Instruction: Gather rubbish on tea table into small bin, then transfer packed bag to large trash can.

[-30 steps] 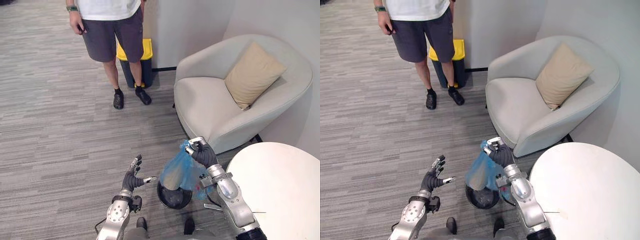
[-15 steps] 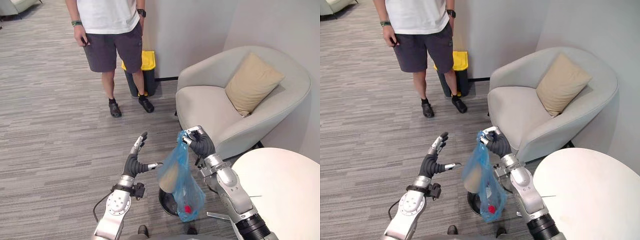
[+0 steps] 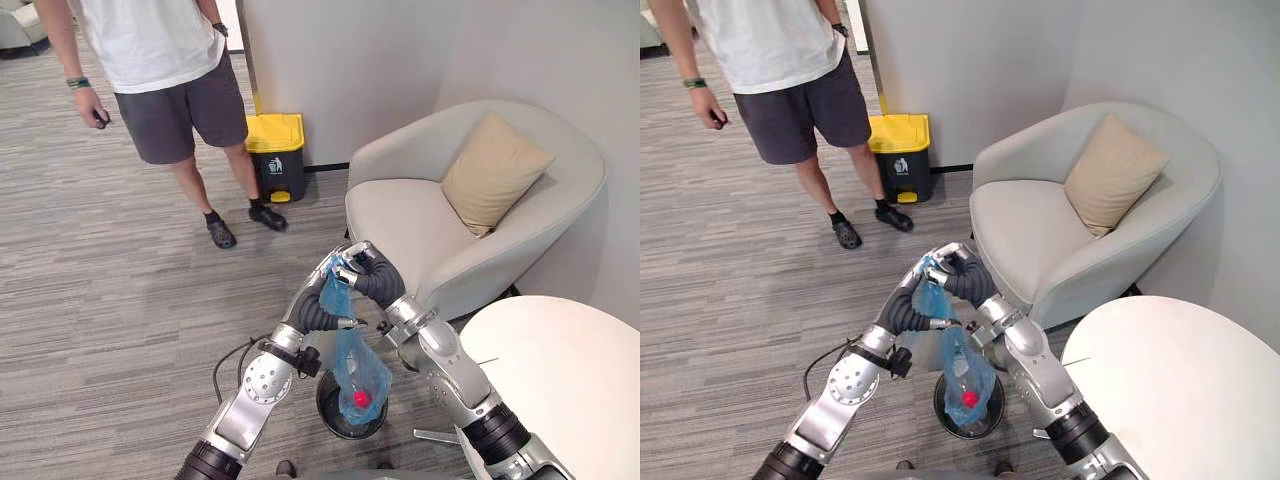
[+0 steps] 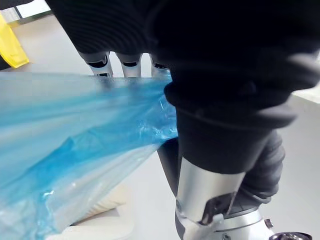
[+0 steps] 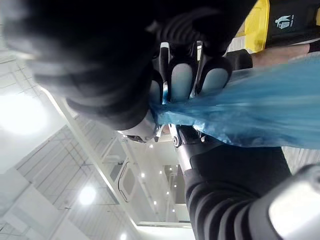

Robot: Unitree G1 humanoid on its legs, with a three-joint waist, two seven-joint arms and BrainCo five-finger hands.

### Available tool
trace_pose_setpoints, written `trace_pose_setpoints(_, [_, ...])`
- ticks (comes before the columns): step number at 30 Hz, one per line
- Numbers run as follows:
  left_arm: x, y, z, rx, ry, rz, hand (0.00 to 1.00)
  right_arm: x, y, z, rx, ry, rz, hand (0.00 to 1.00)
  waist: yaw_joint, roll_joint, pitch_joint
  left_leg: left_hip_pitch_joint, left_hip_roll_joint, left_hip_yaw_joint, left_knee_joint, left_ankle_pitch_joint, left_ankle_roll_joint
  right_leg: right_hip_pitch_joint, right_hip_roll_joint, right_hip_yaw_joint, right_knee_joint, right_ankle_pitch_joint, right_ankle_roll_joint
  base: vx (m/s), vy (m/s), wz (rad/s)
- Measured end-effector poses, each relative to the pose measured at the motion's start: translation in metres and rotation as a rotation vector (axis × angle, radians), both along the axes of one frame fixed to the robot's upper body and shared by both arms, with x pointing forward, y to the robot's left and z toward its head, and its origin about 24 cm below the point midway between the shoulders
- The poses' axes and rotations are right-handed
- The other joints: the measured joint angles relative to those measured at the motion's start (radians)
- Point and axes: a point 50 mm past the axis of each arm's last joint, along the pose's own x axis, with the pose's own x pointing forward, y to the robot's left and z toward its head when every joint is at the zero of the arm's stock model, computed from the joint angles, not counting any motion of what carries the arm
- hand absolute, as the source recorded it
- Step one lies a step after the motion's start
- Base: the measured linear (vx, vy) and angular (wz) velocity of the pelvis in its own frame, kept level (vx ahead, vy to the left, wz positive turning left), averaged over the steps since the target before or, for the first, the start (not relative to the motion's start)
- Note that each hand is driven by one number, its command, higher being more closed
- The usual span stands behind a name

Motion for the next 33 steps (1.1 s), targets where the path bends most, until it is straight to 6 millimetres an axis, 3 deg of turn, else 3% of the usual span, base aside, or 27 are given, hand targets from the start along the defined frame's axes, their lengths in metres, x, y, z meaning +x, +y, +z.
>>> trace_pose_setpoints(9, [-0.002,-0.005,-0.035,0.119,0.126,-0.051,0.00,0.005,0.005,0.011,0.000,-0.039,0.048,1.00,0.000,-0.004,-0.011,-0.001,0.003,0.004,0.000,0.000,0.000,0.001,0.007,0.018,-0.021,0.015,-0.003,0.00,-0.004,-0.06])
trace_pose_setpoints(17, [-0.004,-0.002,-0.055,0.157,0.211,-0.057,0.00,0.013,0.010,0.027,-0.004,-0.097,0.057,1.00,0.001,-0.014,-0.017,-0.001,0.004,0.004,0.000,0.000,0.000,0.001,0.008,0.020,-0.021,0.015,-0.003,0.00,0.000,0.00])
trace_pose_setpoints(33, [-0.013,-0.002,-0.068,0.162,0.258,-0.027,0.00,0.019,0.019,0.047,0.098,-0.115,0.107,1.00,0.002,-0.025,-0.024,0.002,0.011,0.002,0.000,0.000,-0.001,0.003,0.015,0.026,-0.021,0.015,-0.003,0.00,0.000,0.00])
